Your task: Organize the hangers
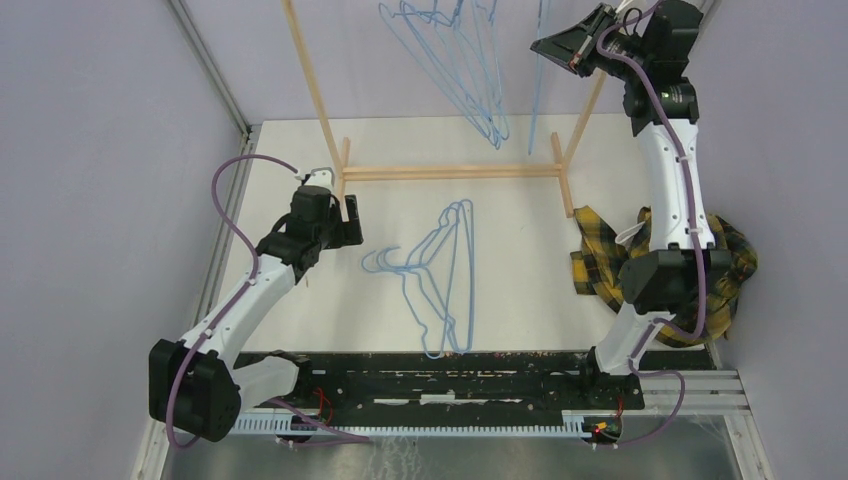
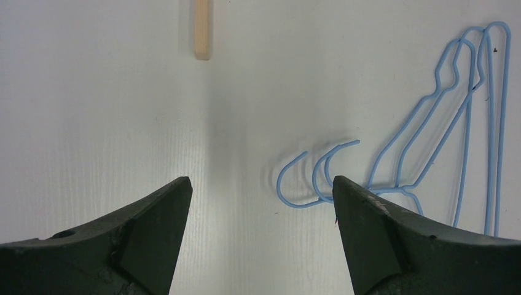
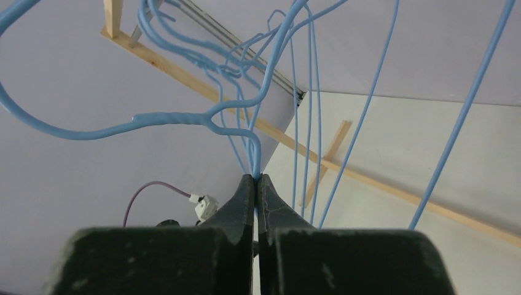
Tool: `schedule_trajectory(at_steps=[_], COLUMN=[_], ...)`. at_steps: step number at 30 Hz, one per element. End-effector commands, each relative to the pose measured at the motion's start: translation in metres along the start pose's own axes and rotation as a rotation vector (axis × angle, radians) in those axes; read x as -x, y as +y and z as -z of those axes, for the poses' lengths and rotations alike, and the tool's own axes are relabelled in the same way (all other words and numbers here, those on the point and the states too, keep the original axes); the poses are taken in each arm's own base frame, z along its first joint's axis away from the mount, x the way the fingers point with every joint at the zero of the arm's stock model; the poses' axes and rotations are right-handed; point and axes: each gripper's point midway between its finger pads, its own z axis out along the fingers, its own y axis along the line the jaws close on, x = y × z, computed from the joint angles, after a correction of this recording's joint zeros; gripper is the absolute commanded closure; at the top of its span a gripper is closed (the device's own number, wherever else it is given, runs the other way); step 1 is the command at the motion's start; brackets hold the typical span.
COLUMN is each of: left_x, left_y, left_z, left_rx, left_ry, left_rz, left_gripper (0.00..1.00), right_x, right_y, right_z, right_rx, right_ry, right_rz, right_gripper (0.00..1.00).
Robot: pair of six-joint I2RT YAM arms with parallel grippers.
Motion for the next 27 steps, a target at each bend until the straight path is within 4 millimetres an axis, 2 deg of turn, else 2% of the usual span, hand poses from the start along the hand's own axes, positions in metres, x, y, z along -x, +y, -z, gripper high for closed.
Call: schedule_trajectory(at_steps=[1, 6, 10, 15, 19, 27], left_x=[0.021, 0.019, 0.014, 0.012, 0.012, 0.013], left_y=[-0.003, -0.001, 0.002, 0.002, 0.002, 0.002], left_z=[0.001, 0.0, -0.002, -0.004, -0.004, -0.003], left_rx=[0.007, 0.016, 0.033, 0.031, 0.032, 0.031], left_ry=[-0.058, -0.052, -0.035, -0.028, -0.027, -0.031], left_rz=[0.02, 0.016, 0.005, 0.006, 0.004, 0.005], left_gripper=[0.08, 0.08, 0.08, 0.08, 0.08, 0.08], right_x=[0.034, 0.052, 0.059, 0.045, 0.03, 0.021], right_y=[0.033, 0.023, 0.007, -0.032, -0.055, -0.076], right_z=[-0.002, -0.01, -0.019, -0.032, -0.034, -0.034], right_rx=[0.15, 0.171, 0.148, 0.082, 0.034, -0.052], right_ry=[-0.074, -0.119, -0.139, -0.114, -0.097, -0.082], right_rz=[0.086, 0.08, 0.058, -0.003, -0.031, -0.058], right_gripper=[0.99, 0.99, 0.99, 0.99, 0.99, 0.99])
